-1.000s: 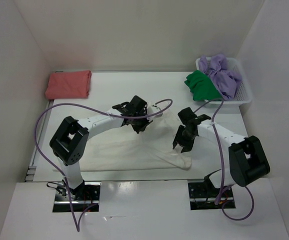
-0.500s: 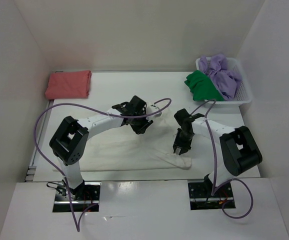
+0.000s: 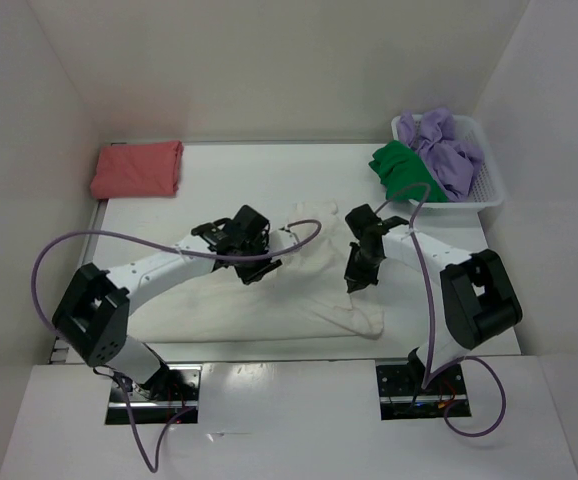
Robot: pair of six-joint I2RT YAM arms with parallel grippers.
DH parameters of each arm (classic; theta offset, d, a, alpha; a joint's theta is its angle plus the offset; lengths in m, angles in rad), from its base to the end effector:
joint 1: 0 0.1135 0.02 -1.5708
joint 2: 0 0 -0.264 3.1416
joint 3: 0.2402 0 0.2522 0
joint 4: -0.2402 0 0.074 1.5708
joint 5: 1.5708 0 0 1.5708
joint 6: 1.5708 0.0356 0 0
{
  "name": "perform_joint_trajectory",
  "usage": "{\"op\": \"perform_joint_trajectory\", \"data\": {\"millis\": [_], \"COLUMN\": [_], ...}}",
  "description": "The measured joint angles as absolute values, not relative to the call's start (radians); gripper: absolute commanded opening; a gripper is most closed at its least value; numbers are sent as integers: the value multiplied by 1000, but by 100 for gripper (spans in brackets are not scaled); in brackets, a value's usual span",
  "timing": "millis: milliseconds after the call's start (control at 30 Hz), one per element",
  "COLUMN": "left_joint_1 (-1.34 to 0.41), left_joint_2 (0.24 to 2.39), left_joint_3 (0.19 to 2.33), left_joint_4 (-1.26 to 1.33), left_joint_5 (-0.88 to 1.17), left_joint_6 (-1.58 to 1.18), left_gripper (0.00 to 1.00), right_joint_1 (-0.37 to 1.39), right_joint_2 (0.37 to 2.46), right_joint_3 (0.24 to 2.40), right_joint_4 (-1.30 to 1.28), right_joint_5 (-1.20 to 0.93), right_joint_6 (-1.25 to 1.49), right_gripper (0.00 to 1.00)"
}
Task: Fold and stack the t-shirts
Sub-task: Fold the flattened tshirt in 1/3 of the way
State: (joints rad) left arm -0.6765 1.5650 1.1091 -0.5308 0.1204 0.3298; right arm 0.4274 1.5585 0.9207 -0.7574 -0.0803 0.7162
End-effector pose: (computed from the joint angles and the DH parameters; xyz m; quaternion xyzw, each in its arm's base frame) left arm 0.2508 -0.2069 0.2323 0.4761 0.8291 -0.1063 0.2731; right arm 0.2431 0.1139 0.1720 0.1398 0.9855 0.0810 0.0520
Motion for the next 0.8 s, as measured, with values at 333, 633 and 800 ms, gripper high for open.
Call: {"op": "perform_joint_trajectory", "data": {"millis": [333,633,800], "left_joint_1": [-616,-534,-534], "left_joint_2": [1317,1236,1275], "left_joint_3": [837,772,765], "left_joint_4": [-648,-688,-675], "left_joint_5": [-50,-58,-58], "left_joint_6": [415,452,509], "left_gripper": [48,51,51], "right_joint_1": [421,421,421], "right_joint_2": [1610,1632,1652], "right_joint_3": [967,966,938], "right_joint_4": [-757,-760,-765], "right_joint_5": [-75,-129,-152], "right_joint_6": [659,643,645], "right_gripper": [48,48,53]}}
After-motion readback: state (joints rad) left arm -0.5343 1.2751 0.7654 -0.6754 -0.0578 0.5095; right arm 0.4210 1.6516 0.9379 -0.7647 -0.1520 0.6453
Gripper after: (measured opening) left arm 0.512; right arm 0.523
